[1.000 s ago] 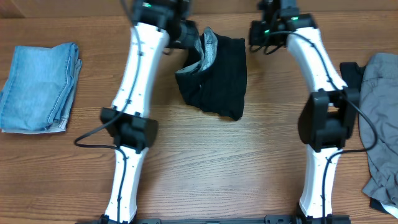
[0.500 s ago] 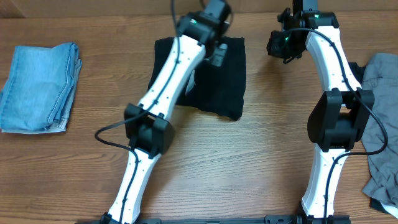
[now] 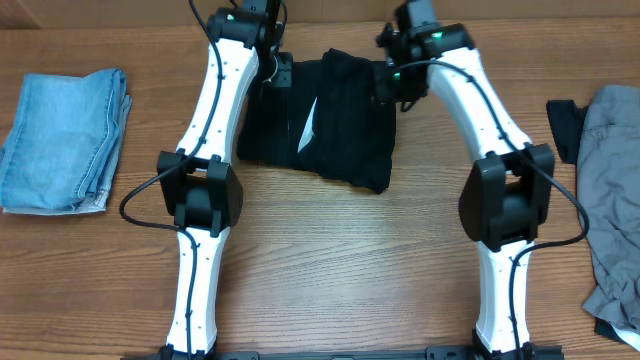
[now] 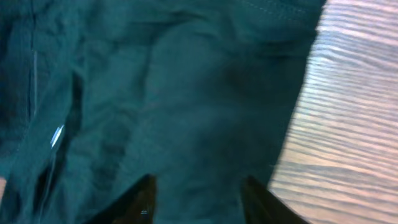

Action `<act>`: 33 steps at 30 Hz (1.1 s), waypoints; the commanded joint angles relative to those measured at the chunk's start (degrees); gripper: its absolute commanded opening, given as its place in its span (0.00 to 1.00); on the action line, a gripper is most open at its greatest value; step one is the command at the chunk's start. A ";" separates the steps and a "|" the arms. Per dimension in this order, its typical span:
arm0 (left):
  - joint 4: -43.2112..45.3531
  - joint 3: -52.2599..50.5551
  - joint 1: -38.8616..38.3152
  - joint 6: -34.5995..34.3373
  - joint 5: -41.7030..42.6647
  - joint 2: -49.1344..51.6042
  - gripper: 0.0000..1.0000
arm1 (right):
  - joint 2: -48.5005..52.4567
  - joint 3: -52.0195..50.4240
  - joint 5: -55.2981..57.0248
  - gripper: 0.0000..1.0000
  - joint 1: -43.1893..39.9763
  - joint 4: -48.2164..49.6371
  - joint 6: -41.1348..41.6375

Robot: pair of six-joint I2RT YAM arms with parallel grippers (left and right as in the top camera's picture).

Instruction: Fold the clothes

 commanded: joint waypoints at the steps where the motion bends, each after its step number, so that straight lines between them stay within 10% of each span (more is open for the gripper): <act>1: 1.01 -0.68 0.37 1.92 4.98 3.80 0.04 | -0.83 0.15 3.76 0.49 3.61 1.40 9.88; 9: 2.25 -0.72 4.85 3.87 6.60 4.31 0.04 | -0.81 0.15 14.93 0.58 10.80 5.33 21.66; 33: 1.46 -0.72 6.80 10.36 12.48 8.13 0.04 | 8.17 0.09 33.31 0.67 18.03 16.83 21.77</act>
